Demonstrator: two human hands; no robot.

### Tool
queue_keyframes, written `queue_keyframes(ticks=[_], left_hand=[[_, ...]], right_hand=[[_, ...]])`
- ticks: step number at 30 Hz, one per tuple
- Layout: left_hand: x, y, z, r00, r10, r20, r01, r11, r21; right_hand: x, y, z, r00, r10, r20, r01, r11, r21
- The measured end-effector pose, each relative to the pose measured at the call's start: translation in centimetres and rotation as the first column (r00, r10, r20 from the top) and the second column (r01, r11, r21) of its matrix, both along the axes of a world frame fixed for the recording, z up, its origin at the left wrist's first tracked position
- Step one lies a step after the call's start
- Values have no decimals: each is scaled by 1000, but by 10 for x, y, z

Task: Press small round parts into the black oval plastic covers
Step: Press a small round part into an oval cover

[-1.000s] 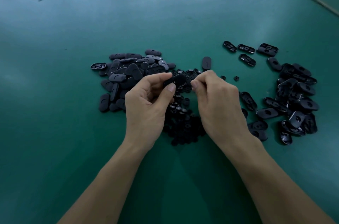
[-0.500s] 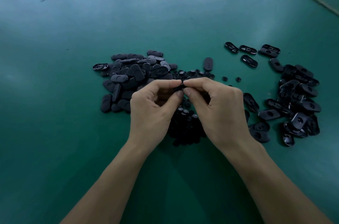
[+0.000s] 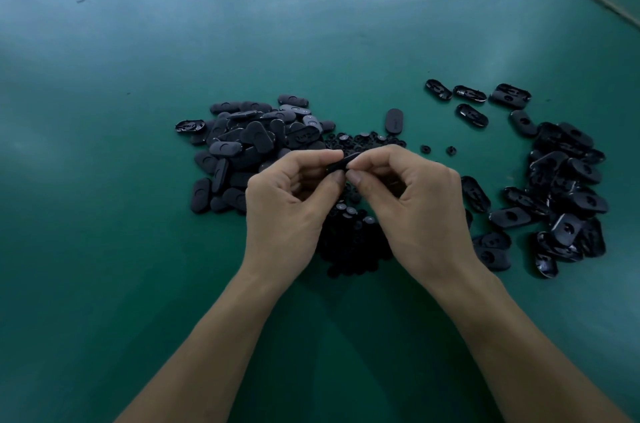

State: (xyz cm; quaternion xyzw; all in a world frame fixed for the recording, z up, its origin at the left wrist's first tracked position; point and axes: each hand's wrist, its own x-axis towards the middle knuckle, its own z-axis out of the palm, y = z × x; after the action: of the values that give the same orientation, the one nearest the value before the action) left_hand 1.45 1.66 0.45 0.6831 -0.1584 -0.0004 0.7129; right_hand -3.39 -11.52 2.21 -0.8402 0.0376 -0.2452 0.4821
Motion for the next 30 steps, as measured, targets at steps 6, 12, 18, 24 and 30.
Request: queue_keyframes(ticks=[6,12,18,24,30], left_hand=[[-1,-1,1,1000,1,7,-1,1000,6],[-2,-2,2,1000,-7,6,7,1000,13],[-1,-1,1,1000,-9,17,8,1000,7],[-1,-1,1,1000,-11,20,10,1000,15],[-2,-1,1,1000,-6,31,5,1000,25]], right_hand=[[0,2,1,998,-54,-27,53,997,-50],[0,4,4,998,-52,-25,51,998,-39],[1,4,6,999,-32,-13,32,999,-1],[0,3,7,1000,-22,-11,22,999,36],[-1,5,7,998,-65,-10,65,998,-12]])
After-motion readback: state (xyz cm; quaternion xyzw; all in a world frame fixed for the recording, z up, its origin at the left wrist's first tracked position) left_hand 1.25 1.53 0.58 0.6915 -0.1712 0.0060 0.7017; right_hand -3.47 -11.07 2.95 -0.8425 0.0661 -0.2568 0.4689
